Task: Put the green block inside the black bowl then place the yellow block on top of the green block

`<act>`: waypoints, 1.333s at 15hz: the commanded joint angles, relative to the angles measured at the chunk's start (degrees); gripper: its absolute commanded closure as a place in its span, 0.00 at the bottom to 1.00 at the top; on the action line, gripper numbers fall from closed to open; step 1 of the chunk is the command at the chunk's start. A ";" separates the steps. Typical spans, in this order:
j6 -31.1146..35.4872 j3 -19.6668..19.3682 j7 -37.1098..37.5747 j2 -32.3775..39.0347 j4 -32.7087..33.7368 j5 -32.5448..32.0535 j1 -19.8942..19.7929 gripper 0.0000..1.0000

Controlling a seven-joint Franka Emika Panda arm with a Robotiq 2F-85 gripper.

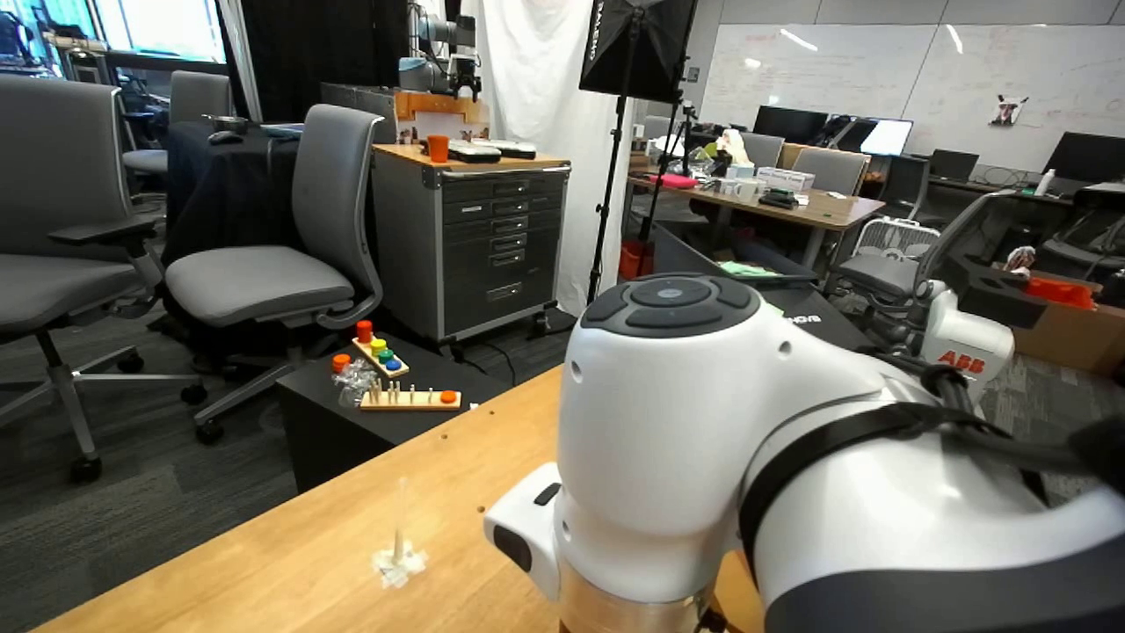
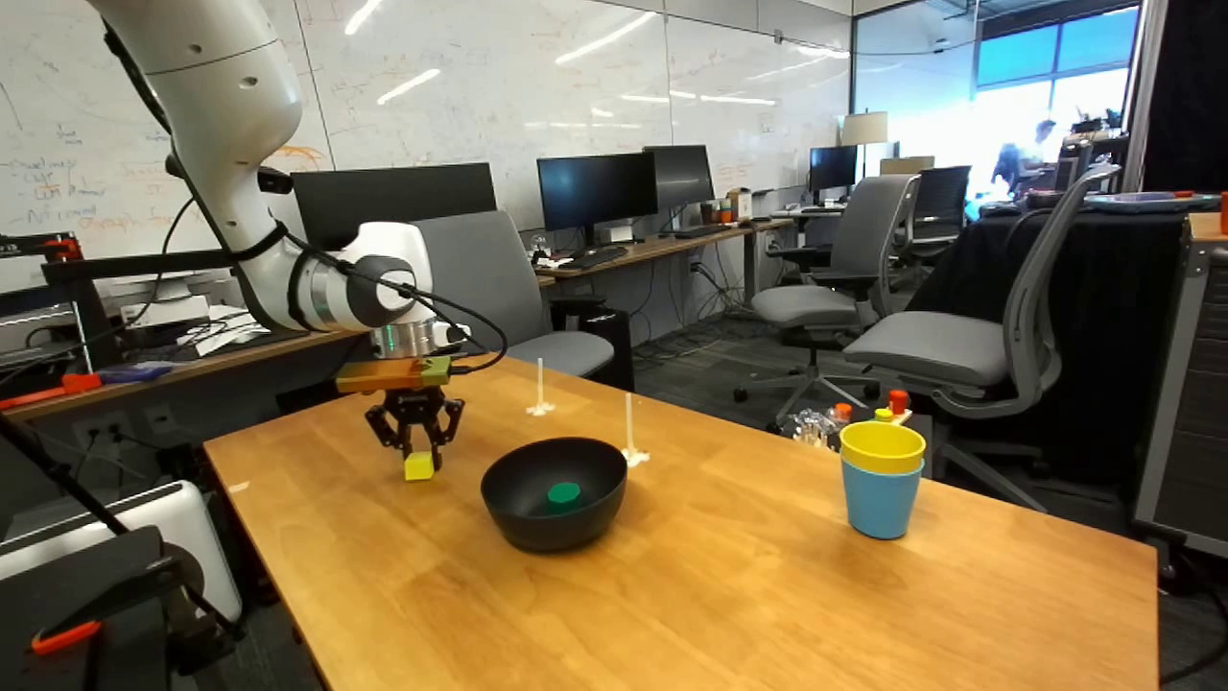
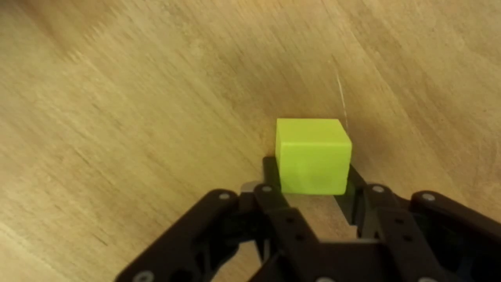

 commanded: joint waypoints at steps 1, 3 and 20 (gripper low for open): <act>-0.11 0.34 0.48 -0.16 0.40 -0.26 -0.58 0.86; 0.27 0.41 0.44 -1.81 -0.82 0.00 -1.36 0.86; 1.40 -8.82 0.60 -28.14 -15.73 -0.10 -13.21 0.86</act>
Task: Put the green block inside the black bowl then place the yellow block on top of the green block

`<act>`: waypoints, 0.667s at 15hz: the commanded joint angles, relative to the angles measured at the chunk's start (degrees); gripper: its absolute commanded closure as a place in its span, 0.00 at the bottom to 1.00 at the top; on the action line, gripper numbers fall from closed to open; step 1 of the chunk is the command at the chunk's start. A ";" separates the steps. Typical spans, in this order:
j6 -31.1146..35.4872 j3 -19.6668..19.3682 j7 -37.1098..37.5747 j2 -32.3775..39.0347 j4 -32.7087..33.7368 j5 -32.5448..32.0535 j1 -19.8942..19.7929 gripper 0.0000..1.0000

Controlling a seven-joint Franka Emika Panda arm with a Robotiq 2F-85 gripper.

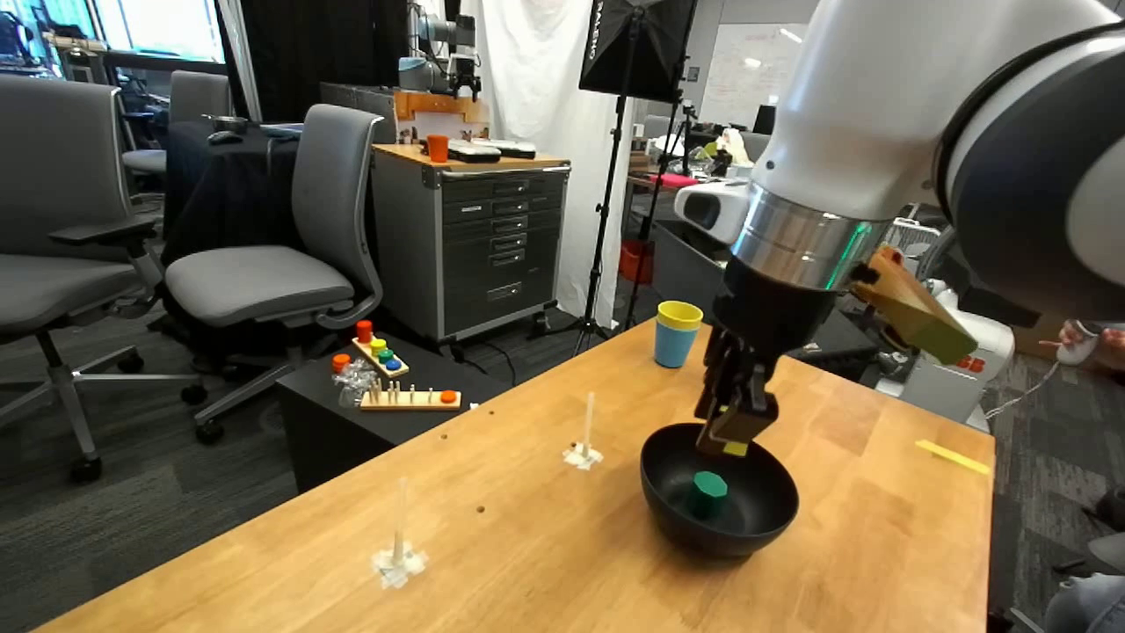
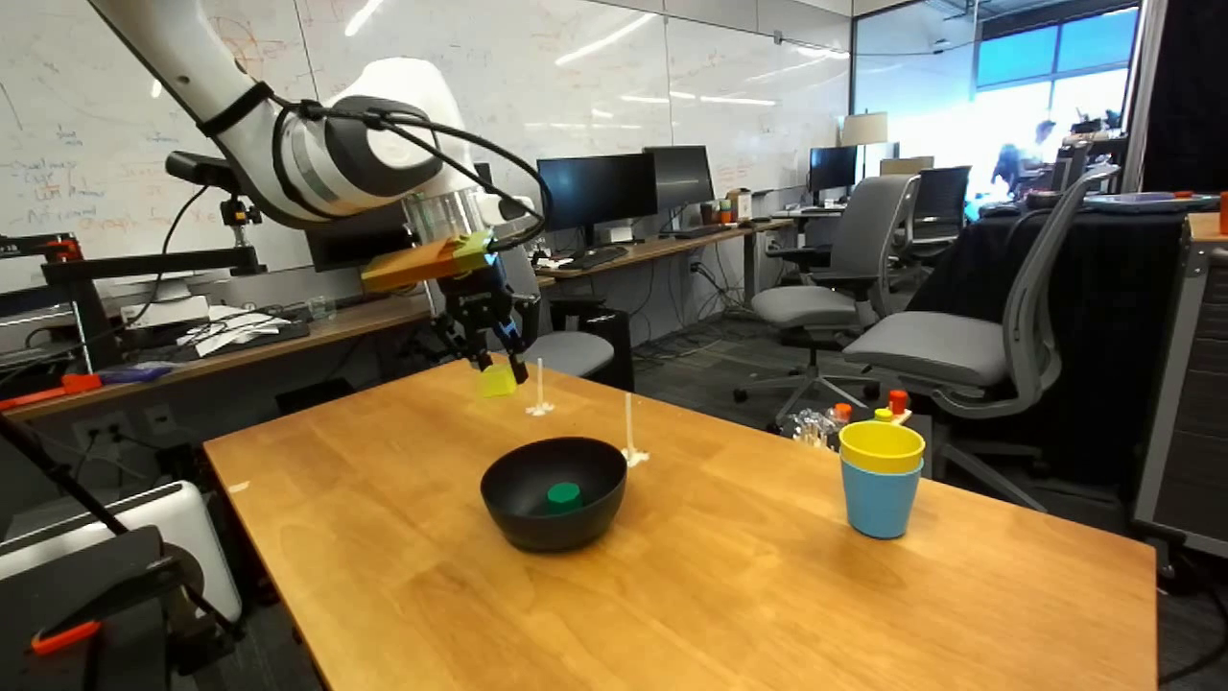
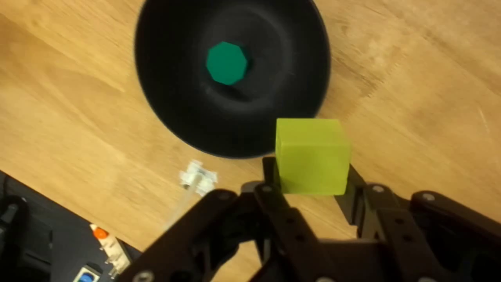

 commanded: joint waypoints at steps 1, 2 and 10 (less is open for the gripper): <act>2.12 -1.66 -1.97 -1.84 -1.45 1.42 -4.48 0.86; 2.60 -2.00 -2.29 -1.70 -1.30 1.91 -5.55 0.86; 9.69 -0.91 -3.42 5.70 0.83 4.91 -8.93 0.86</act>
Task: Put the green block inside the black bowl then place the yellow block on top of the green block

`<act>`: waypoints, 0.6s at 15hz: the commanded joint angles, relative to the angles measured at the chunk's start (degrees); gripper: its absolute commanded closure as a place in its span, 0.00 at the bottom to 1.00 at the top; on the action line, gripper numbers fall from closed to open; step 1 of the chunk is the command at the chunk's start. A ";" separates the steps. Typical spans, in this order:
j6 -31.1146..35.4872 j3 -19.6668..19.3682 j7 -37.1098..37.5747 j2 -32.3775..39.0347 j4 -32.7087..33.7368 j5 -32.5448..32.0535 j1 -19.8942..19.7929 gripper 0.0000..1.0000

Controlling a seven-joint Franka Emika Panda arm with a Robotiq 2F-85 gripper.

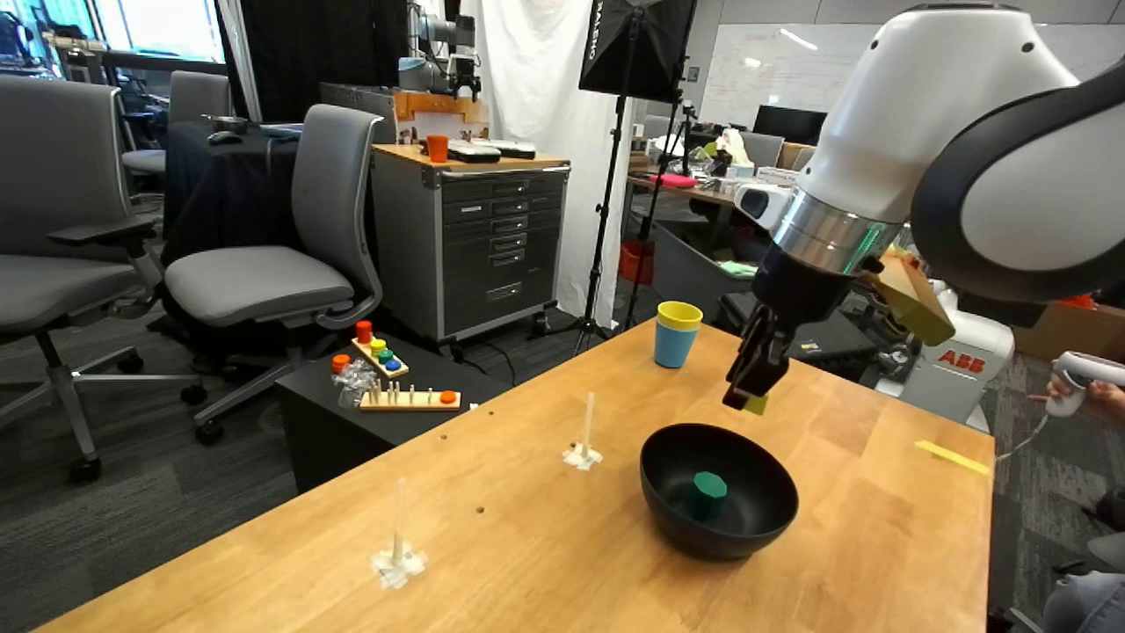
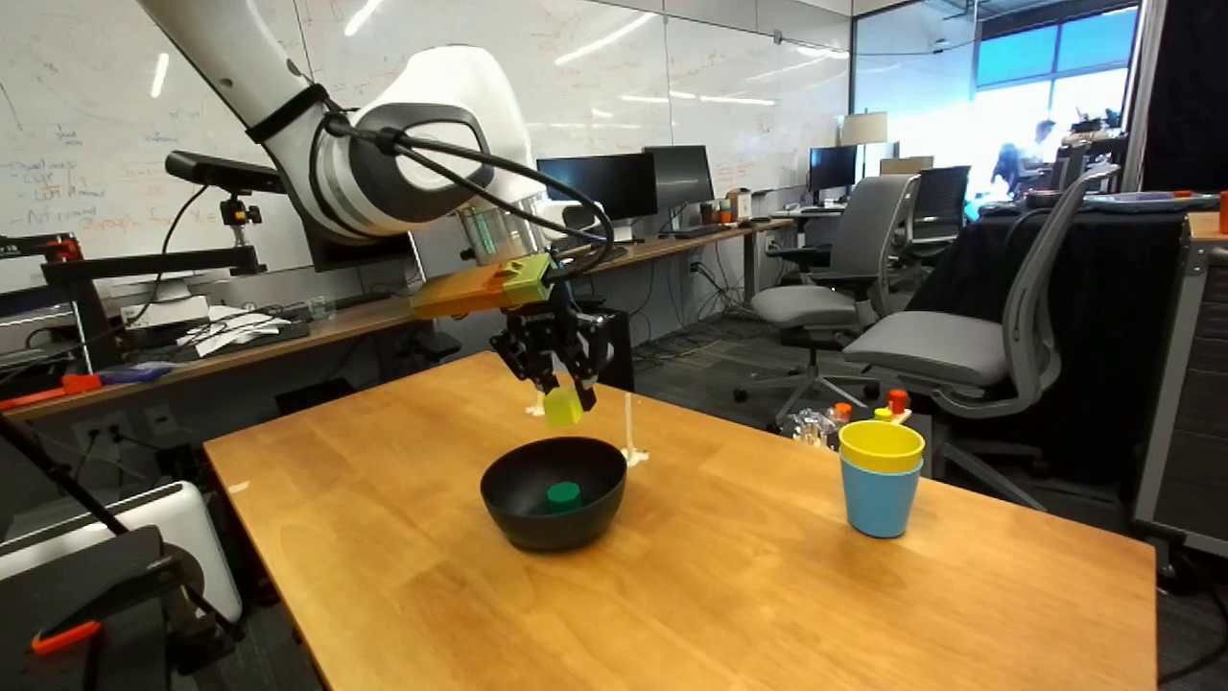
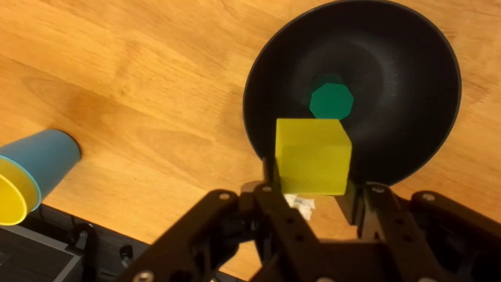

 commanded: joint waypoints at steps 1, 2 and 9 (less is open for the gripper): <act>2.35 1.25 -0.82 4.12 1.39 1.05 0.07 0.86; 2.50 1.70 -0.97 5.20 1.58 1.16 0.02 0.86; 1.97 3.38 -1.07 11.43 4.45 1.14 -0.36 0.86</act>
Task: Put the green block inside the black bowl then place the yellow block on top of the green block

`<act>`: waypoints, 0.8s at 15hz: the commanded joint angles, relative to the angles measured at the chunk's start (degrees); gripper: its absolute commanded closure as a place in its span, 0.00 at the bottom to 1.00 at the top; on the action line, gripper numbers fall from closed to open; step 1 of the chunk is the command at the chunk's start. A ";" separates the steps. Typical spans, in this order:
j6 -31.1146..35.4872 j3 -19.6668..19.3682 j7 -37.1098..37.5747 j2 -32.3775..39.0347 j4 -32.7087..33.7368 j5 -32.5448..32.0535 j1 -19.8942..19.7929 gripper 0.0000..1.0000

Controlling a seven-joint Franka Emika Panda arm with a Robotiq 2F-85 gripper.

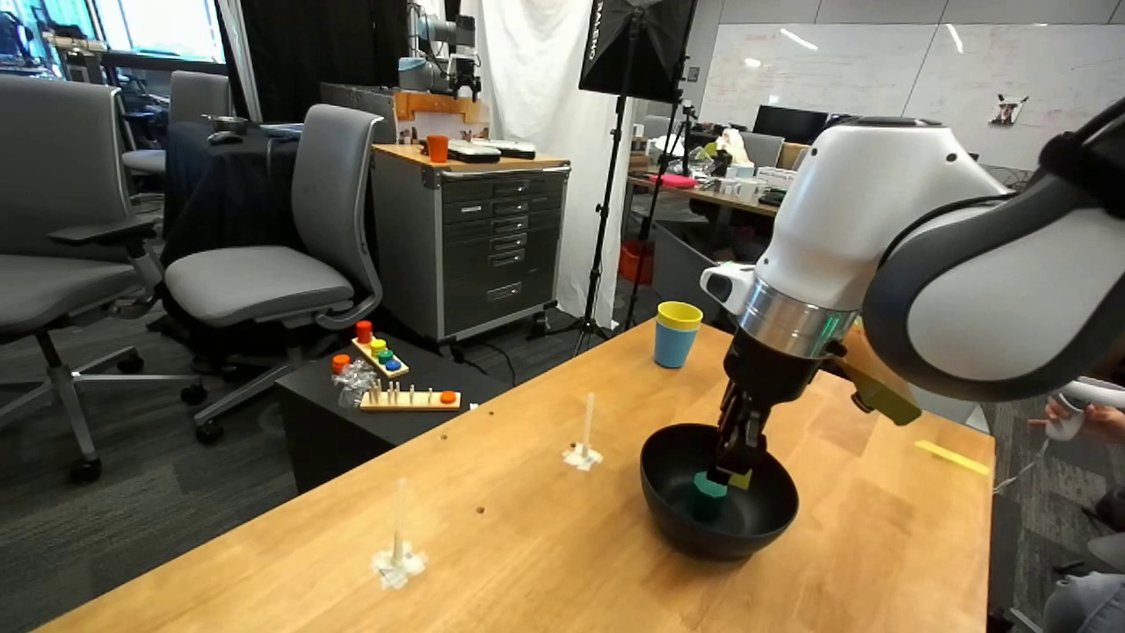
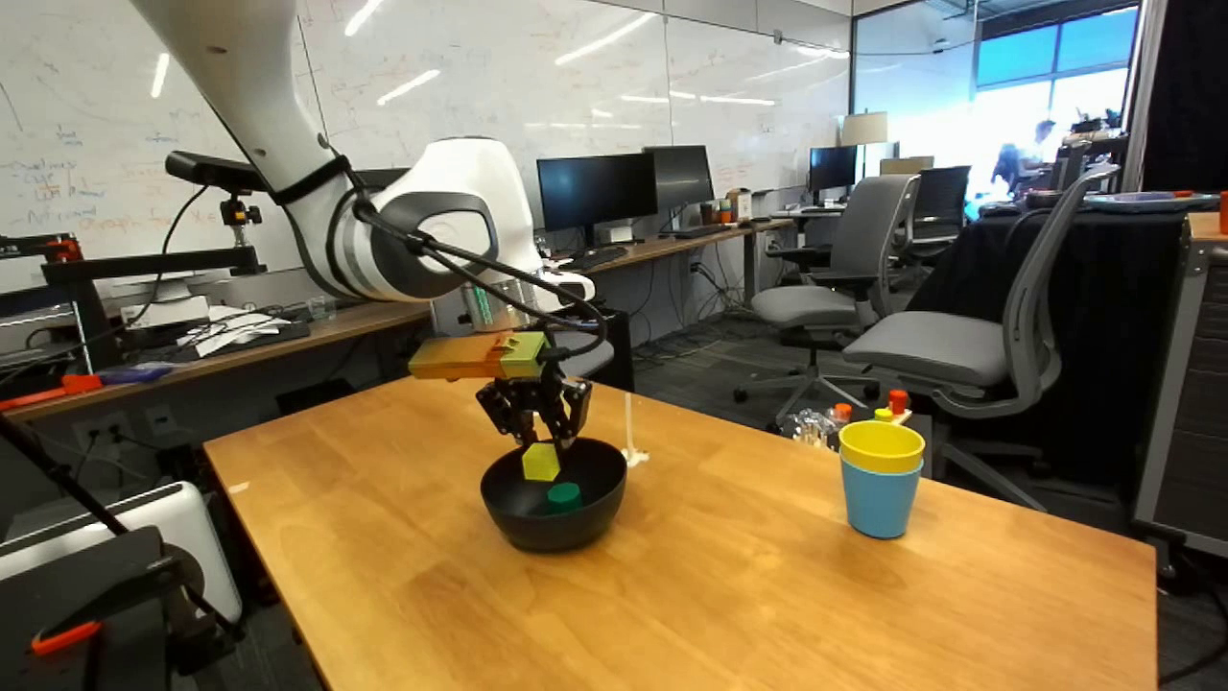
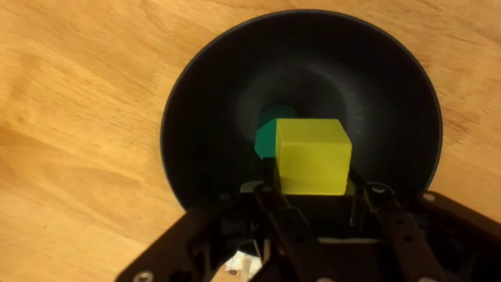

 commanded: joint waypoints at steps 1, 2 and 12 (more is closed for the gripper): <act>-0.03 0.84 -1.03 3.01 3.07 0.99 -0.46 0.86; -0.12 0.92 -1.11 3.65 3.64 1.06 -0.62 0.86; -0.89 0.46 -0.83 6.94 6.88 0.46 -0.48 0.76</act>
